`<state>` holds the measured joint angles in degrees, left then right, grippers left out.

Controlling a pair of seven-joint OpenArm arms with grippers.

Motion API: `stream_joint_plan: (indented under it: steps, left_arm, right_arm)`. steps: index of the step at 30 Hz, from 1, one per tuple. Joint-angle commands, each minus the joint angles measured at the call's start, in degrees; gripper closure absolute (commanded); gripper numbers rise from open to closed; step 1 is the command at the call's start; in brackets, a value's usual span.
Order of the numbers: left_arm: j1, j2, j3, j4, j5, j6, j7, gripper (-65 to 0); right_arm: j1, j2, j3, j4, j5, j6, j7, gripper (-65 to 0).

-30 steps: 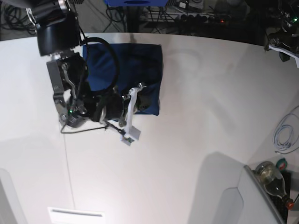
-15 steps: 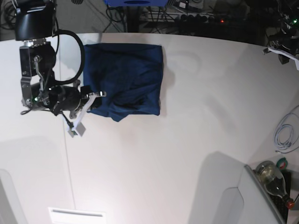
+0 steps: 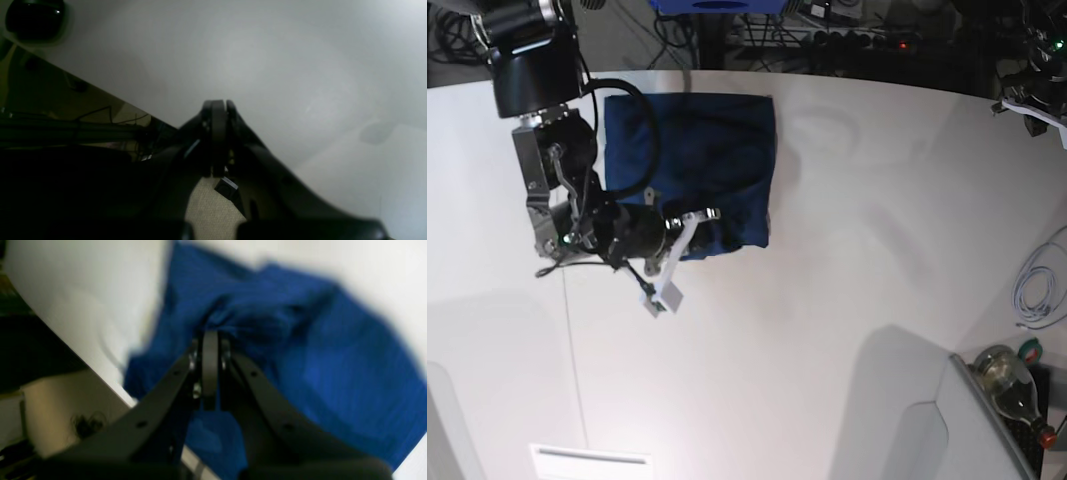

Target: Layout the t-shirt on the table in an organized manner, then fold the t-shirt properly

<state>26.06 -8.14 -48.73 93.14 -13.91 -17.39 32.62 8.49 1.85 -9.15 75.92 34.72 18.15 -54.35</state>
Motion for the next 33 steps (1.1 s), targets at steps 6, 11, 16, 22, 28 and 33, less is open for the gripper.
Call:
stream_joint_plan:
  steps: [6, 11, 16, 22, 28, 33]
  left_arm:
    - [0.18, -0.87, -0.46, 0.88, -0.29, 0.20, -1.02, 0.0]
    - [0.18, -0.87, -0.46, 0.88, -0.29, 0.20, -1.02, 0.0]
    - [0.44, -0.87, 1.92, 0.88, -0.29, 0.11, -1.02, 0.0]
    - [0.18, -0.78, 8.42, 0.88, -0.20, 0.11, -1.02, 0.0]
    - [0.00, -0.69, 7.98, 1.14, 0.07, 0.11, -1.02, 0.0]
    - [0.88, -0.87, 7.28, 0.88, 0.07, 0.20, -1.02, 0.0]
  right_arm:
    - [7.90, -3.82, 0.14, -8.27, 0.75, 0.35, 2.08, -0.5]
    - [9.31, -4.44, -2.68, -5.55, 1.02, 0.79, 3.67, -0.2]
    - [3.16, 2.42, -6.46, 11.42, 0.93, 0.88, -3.63, -0.2]
    - [-6.34, 9.36, -22.46, 30.76, -4.96, -2.46, -5.48, -10.4]
    - [-6.34, 5.67, -34.15, 25.05, -14.72, -5.27, 0.15, -42.6]
    - [-3.61, 1.80, -37.40, 15.29, -16.83, -5.27, 2.35, -36.0]
